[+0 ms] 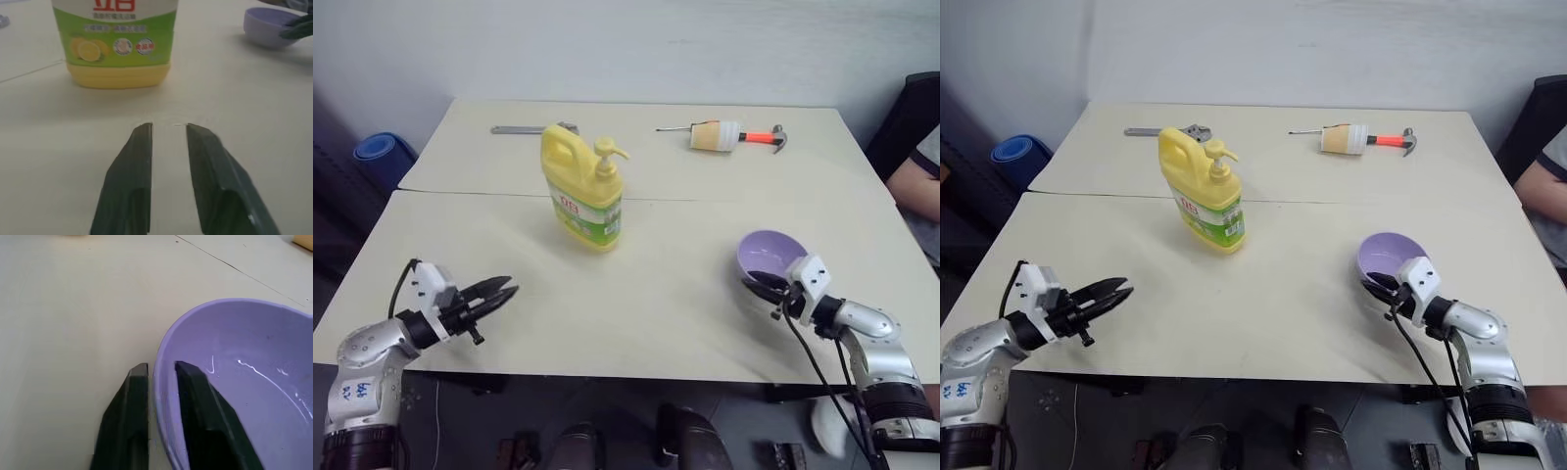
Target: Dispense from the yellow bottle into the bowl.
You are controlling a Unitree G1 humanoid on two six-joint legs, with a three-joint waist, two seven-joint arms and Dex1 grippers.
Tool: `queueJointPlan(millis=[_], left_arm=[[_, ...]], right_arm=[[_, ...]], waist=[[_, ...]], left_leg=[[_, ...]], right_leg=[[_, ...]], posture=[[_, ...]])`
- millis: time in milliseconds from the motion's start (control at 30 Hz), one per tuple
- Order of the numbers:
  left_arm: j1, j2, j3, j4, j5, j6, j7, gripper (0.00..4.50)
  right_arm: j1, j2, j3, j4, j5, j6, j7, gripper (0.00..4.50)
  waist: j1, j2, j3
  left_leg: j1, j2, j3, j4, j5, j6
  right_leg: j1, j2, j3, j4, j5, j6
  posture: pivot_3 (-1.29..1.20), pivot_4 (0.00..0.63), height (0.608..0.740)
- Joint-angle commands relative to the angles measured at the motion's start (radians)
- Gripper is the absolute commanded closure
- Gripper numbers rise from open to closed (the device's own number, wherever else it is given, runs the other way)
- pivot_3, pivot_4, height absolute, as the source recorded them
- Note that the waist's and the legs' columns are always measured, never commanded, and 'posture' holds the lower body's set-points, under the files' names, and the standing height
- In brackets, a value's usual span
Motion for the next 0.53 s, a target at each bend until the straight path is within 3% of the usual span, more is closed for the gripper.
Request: queueJointPlan(millis=[33,267,533], left_arm=[[0.056,0.004,0.008,-0.067,-0.01,-0.005,0.012,2.07],[0.226,-0.012,0.019,-0.11,0.062,-0.139,0.042,0.04],[0.339,-0.034,0.002,-0.138,0.157,-0.267,0.123,0.04]], right_arm=[[0.01,-0.004,-0.068,-0.02,0.062,-0.097,0.04,2.28],[0.187,-0.001,-0.099,-0.386,0.223,-0.048,0.122,0.03],[0.443,0.038,-0.072,-0.595,0.211,-0.079,0.114,0.03]], waist=[[-0.002,0.0,0.0],[0.0,0.0,0.0],[0.011,0.001,0.0]], left_leg=[[0.0,0.0,0.0,0.0,0.0,0.0],[0.005,0.004,0.005,-0.002,-0.003,-0.001],[0.015,0.007,0.006,-0.001,-0.014,0.003]], right_leg=[[0.0,0.0,0.0,0.0,0.0,0.0],[0.0,0.0,0.004,-0.001,0.0,-0.001],[0.011,-0.001,0.005,-0.009,-0.001,-0.001]], posture=[[0.0,0.15,0.74],[0.0,0.15,0.74],[0.0,0.15,0.74]])
